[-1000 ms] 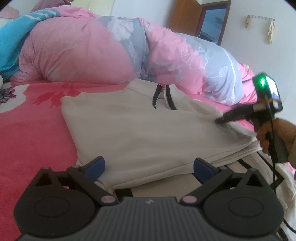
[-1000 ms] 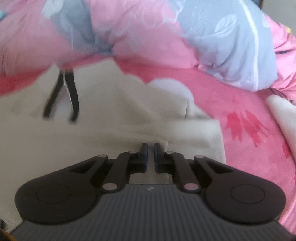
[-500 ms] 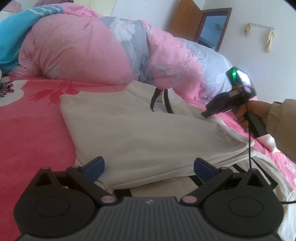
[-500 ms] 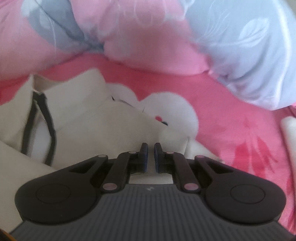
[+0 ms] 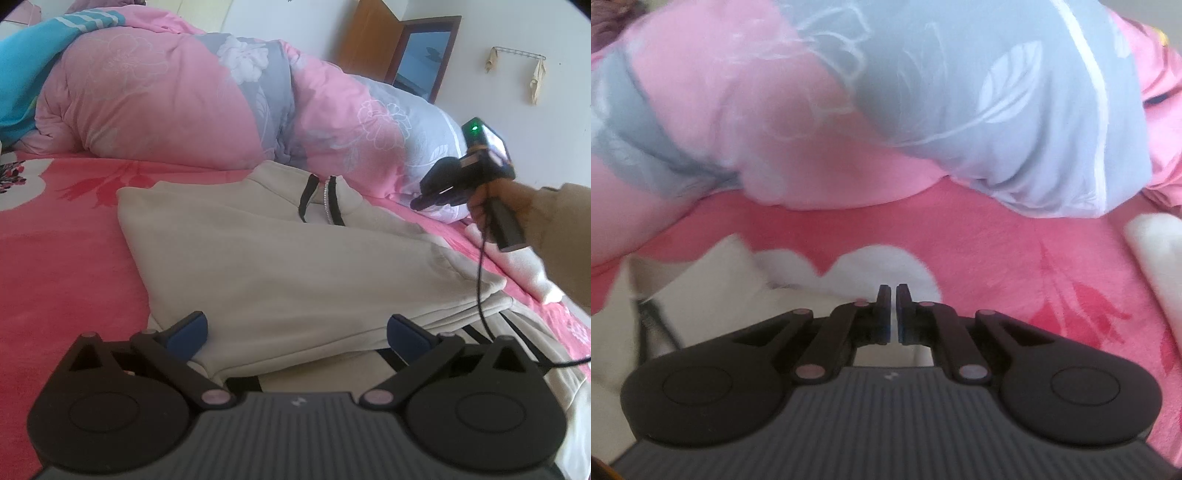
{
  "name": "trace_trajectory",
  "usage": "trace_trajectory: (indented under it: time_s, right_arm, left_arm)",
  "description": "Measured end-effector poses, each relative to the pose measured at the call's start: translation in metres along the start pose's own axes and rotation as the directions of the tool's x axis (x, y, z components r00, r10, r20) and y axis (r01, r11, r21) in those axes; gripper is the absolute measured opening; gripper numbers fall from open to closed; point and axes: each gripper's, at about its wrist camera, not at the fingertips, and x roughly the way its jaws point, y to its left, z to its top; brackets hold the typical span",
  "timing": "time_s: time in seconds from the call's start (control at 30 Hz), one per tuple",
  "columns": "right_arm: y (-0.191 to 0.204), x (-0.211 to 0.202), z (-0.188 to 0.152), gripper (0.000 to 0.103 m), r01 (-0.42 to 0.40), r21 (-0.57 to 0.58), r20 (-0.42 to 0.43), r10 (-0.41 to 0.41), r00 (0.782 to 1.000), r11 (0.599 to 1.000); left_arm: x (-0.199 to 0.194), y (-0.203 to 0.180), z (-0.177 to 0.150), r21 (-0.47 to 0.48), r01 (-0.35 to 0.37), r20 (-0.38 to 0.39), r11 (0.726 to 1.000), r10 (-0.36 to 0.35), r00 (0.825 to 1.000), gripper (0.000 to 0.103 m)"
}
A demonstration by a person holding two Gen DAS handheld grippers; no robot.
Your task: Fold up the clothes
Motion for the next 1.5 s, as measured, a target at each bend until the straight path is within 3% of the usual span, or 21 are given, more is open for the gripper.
trace_trajectory:
  time_s: [0.1,0.17,0.27,0.37,0.47,0.6,0.7,0.8,0.87,0.97,1.07,1.13,1.2,1.3,1.37,1.4,1.5]
  right_arm:
    - [0.012,0.008,-0.01,0.003,-0.095,-0.032,-0.091,0.092,0.992,0.995]
    - [0.016,0.026,-0.017,0.003,-0.095,-0.017,-0.142,0.092,0.986,0.995]
    - [0.002,0.05,-0.016,0.001,-0.061,0.085,-0.107,0.07,0.992,0.995]
    - [-0.014,0.046,-0.005,0.0,-0.031,0.221,-0.066,0.046,0.997,0.975]
    - [0.001,0.024,-0.002,0.006,-0.027,0.118,-0.038,0.032,0.999,0.993]
    - [0.024,0.023,-0.01,0.006,-0.172,0.075,-0.091,0.178,0.98,0.982]
    - [0.027,0.051,-0.01,0.005,-0.083,0.089,-0.102,0.092,0.991,0.993]
    - [0.017,0.043,-0.007,0.006,-0.044,0.194,0.02,0.041,0.999,0.98]
    - [0.022,0.022,-0.005,0.009,-0.016,0.181,0.069,0.003,0.998,0.983]
    - [0.047,-0.015,-0.006,0.009,-0.159,0.085,0.129,0.148,0.981,0.984]
    - [0.088,-0.044,-0.007,0.009,-0.32,-0.024,0.143,0.32,0.937,0.947]
    - [0.126,-0.049,-0.008,0.01,-0.389,-0.118,0.093,0.4,0.912,0.914]
    - [0.165,-0.044,-0.011,0.01,-0.411,-0.205,0.034,0.426,0.904,0.888]
    - [0.208,-0.012,-0.013,0.01,-0.405,-0.249,-0.077,0.399,0.914,0.88]
    - [0.229,0.016,-0.02,0.008,-0.336,-0.279,-0.125,0.313,0.941,0.899]
    - [0.237,0.031,-0.023,0.005,-0.28,-0.323,-0.118,0.255,0.96,0.904]
    - [0.238,0.033,-0.015,0.005,-0.25,-0.293,-0.059,0.244,0.968,0.923]
  left_arm:
    - [0.001,0.0,0.0,0.001,0.0,0.001,1.0,0.0,1.0,0.103]
    - [0.001,0.001,-0.001,0.001,0.002,0.003,1.0,-0.002,1.0,0.103]
    - [0.001,0.003,-0.001,-0.007,0.009,0.007,1.0,-0.009,1.0,0.103]
    - [0.001,0.004,0.0,-0.012,0.014,0.008,1.0,-0.014,1.0,0.103]
    - [0.001,0.004,0.0,-0.012,0.013,0.007,1.0,-0.013,1.0,0.103]
    - [0.002,0.004,0.001,-0.011,0.016,0.004,1.0,-0.016,1.0,0.103]
    - [0.002,0.005,0.001,-0.016,0.022,0.006,1.0,-0.022,1.0,0.103]
    - [0.001,0.006,0.001,-0.02,0.026,0.007,0.999,-0.026,1.0,0.103]
    - [0.001,0.006,0.001,-0.019,0.025,0.006,1.0,-0.025,1.0,0.103]
    - [0.001,0.006,0.001,-0.02,0.023,0.006,1.0,-0.023,1.0,0.103]
    - [0.001,0.006,0.002,-0.019,0.022,0.005,1.0,-0.022,1.0,0.103]
    - [0.001,0.006,0.002,-0.021,0.024,0.005,0.999,-0.024,1.0,0.103]
    - [0.001,0.007,0.002,-0.023,0.026,0.006,0.999,-0.026,1.0,0.103]
    - [0.001,0.007,0.003,-0.024,0.028,0.007,0.999,-0.028,1.0,0.103]
    - [0.001,0.008,0.003,-0.027,0.031,0.008,0.999,-0.031,0.999,0.103]
    - [0.0,0.008,0.003,-0.028,0.033,0.009,0.999,-0.033,0.999,0.103]
    - [-0.001,0.009,0.003,-0.032,0.036,0.01,0.999,-0.036,0.999,0.103]
